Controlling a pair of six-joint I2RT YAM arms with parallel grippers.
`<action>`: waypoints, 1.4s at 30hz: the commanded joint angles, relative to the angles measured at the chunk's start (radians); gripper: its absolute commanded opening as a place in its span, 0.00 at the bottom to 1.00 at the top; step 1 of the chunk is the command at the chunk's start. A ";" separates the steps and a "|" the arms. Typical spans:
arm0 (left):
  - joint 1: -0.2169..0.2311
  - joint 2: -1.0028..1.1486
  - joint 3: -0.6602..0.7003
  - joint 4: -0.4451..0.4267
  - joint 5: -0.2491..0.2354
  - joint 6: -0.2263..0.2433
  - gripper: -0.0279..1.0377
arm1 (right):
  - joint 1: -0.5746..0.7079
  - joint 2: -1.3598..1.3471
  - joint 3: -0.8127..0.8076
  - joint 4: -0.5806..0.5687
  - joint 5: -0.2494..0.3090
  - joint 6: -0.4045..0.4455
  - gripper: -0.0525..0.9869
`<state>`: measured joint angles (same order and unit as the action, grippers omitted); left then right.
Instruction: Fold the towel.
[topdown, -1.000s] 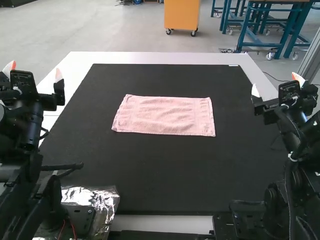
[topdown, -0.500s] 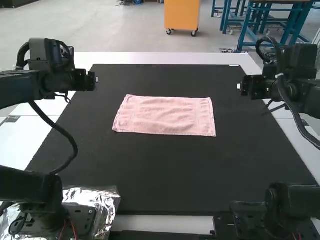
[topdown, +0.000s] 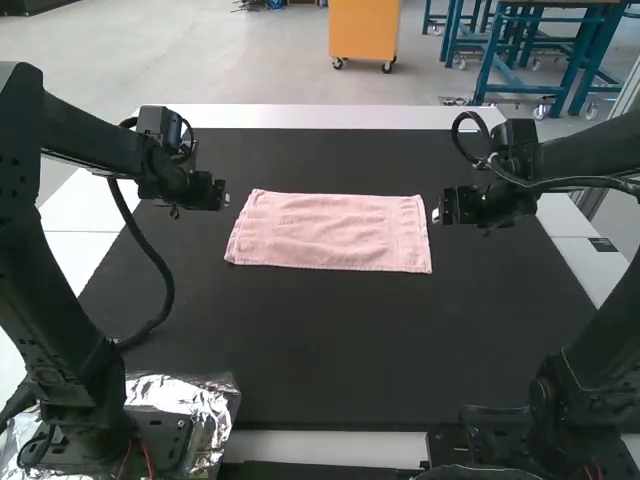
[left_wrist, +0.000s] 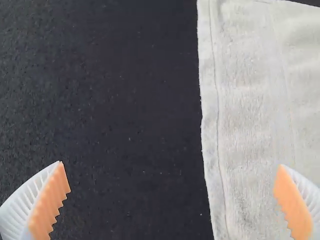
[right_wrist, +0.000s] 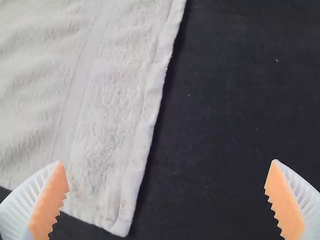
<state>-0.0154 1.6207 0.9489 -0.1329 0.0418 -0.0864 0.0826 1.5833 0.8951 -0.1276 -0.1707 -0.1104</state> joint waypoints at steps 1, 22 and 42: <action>-0.008 0.079 0.074 0.030 0.007 0.011 0.93 | 0.026 0.070 0.070 0.019 -0.029 0.023 0.93; -0.054 0.507 0.441 0.102 -0.002 0.070 0.92 | 0.075 0.495 0.410 0.118 0.011 0.006 0.93; -0.055 0.702 0.649 0.030 -0.003 0.106 0.92 | 0.072 0.710 0.627 0.097 0.071 -0.021 0.93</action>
<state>-0.0666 2.3085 1.5566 -0.0948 0.0410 0.0044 0.1478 2.2799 1.4876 -0.0288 -0.1226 -0.1242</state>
